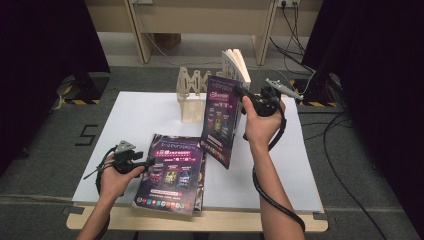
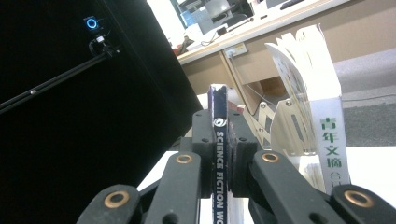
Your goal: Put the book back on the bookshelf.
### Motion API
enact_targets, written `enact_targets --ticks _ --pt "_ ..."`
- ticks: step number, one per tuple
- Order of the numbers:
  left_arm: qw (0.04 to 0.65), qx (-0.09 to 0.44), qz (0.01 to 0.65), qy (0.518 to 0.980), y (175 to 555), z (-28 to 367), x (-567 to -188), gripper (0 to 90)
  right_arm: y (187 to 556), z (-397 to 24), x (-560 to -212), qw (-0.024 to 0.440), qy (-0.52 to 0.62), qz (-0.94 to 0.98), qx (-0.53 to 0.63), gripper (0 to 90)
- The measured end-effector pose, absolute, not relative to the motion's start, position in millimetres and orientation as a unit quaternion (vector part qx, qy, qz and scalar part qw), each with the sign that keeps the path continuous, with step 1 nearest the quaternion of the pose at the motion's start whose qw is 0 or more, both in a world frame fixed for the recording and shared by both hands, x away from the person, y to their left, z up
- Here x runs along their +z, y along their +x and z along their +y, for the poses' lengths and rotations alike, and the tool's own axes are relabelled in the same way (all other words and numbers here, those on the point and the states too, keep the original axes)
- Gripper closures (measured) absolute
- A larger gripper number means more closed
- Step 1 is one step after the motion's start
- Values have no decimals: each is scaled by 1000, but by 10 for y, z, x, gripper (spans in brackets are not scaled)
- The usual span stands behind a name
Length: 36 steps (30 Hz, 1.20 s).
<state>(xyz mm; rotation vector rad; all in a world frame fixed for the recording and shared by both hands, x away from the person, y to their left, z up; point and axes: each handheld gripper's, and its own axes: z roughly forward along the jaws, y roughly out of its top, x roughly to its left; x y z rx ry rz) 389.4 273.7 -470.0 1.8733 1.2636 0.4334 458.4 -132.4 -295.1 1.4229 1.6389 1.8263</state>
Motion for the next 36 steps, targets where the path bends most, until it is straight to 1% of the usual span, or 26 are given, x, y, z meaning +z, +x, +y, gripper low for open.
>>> enact_targets --ticks 36 --pt "407 170 503 743 3897 2746 -4712 380 4722 -1316 -2832 167 495 562 641 849"
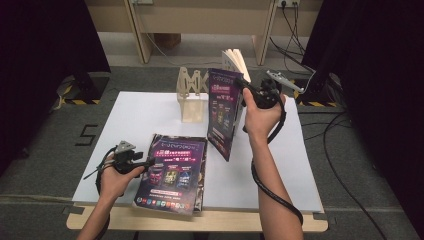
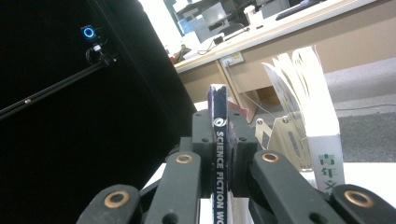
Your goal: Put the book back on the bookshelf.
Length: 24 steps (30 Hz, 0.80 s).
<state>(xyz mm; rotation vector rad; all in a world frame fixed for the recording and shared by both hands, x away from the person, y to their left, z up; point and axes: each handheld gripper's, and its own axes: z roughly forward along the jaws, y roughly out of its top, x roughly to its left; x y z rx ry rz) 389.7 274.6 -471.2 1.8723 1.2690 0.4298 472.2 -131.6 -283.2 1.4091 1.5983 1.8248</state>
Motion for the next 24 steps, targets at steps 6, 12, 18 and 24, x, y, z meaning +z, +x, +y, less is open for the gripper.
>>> enact_targets --ticks 6,12,18,24 --pt "407 171 503 743 3899 2754 -4710 380 4754 -1299 -2824 168 497 560 641 849" --pt "407 170 504 743 3899 2757 -4712 380 4784 -1281 -2805 169 497 558 643 849" --pt "407 171 504 743 3899 2758 -4710 380 4814 -1264 -2791 169 498 556 644 849" --pt "407 170 504 742 3901 2757 -4716 380 4847 -1252 -2771 168 500 553 645 849"
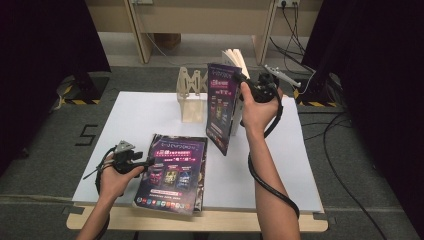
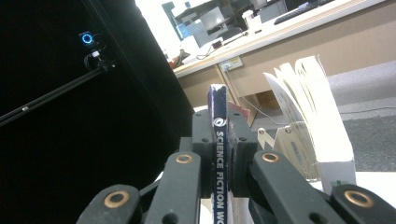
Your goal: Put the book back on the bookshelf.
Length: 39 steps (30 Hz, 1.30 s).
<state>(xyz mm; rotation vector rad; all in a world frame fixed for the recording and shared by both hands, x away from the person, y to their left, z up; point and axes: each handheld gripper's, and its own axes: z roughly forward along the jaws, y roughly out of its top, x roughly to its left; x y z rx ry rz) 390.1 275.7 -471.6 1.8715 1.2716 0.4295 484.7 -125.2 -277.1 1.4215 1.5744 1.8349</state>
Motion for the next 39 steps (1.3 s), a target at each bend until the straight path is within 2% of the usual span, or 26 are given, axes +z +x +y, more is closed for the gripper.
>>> enact_targets --ticks 39 --pt "410 170 507 739 3911 2779 -4726 380 5091 -1137 -2688 180 504 551 640 848"
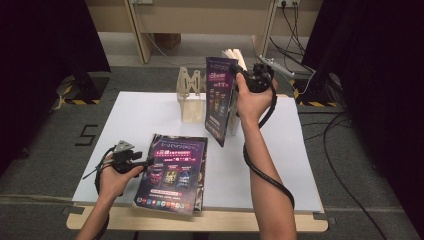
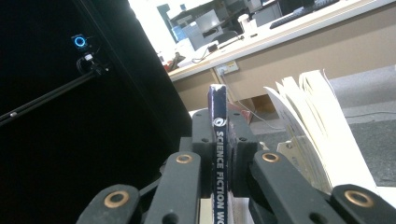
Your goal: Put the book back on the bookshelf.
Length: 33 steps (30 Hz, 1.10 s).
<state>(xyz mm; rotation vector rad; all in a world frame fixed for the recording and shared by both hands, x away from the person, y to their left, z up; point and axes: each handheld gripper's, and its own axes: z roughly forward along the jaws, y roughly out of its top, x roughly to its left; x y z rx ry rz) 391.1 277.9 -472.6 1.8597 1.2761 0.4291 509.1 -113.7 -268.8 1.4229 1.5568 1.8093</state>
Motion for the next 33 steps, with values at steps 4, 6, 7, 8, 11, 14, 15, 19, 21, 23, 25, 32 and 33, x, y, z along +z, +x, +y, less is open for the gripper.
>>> enact_targets --ticks 4,6,7,8,11,14,15,19,21,23,25,32,33 --pt "409 170 508 739 3914 2781 -4733 380 5117 -1120 -2687 183 503 552 639 848" --pt "410 169 508 739 3913 2781 -4732 380 5136 -1110 -2690 183 503 552 640 848" --pt "410 170 508 739 3912 2782 -4731 380 5144 -1104 -2690 184 504 552 638 848" --pt "409 169 508 739 3912 2782 -4730 380 5153 -1097 -2691 184 505 552 638 848" --pt "409 169 508 739 3912 2783 -4732 380 5176 -1075 -2695 186 504 553 637 848" --pt "410 169 508 739 3913 2781 -4736 380 5203 -1051 -2698 184 506 553 636 848" --pt "410 169 508 739 3912 2781 -4738 380 5213 -1051 -2701 186 505 553 636 848" --pt "409 169 508 739 3912 2786 -4739 380 5246 -1036 -2706 187 506 553 635 848" --pt "409 170 508 739 3913 2786 -4739 380 5261 -1026 -2707 189 505 555 634 848" --pt "408 168 507 740 3913 2787 -4740 380 5277 -1016 -2708 190 507 554 633 848" --pt "408 169 507 740 3914 2784 -4743 380 5296 -1014 -2709 192 507 554 632 848" --pt "406 169 508 740 3914 2790 -4747 380 5351 -1001 -2709 194 508 551 632 848" --pt "406 169 508 741 3914 2791 -4747 380 5361 -999 -2709 199 507 552 632 847"
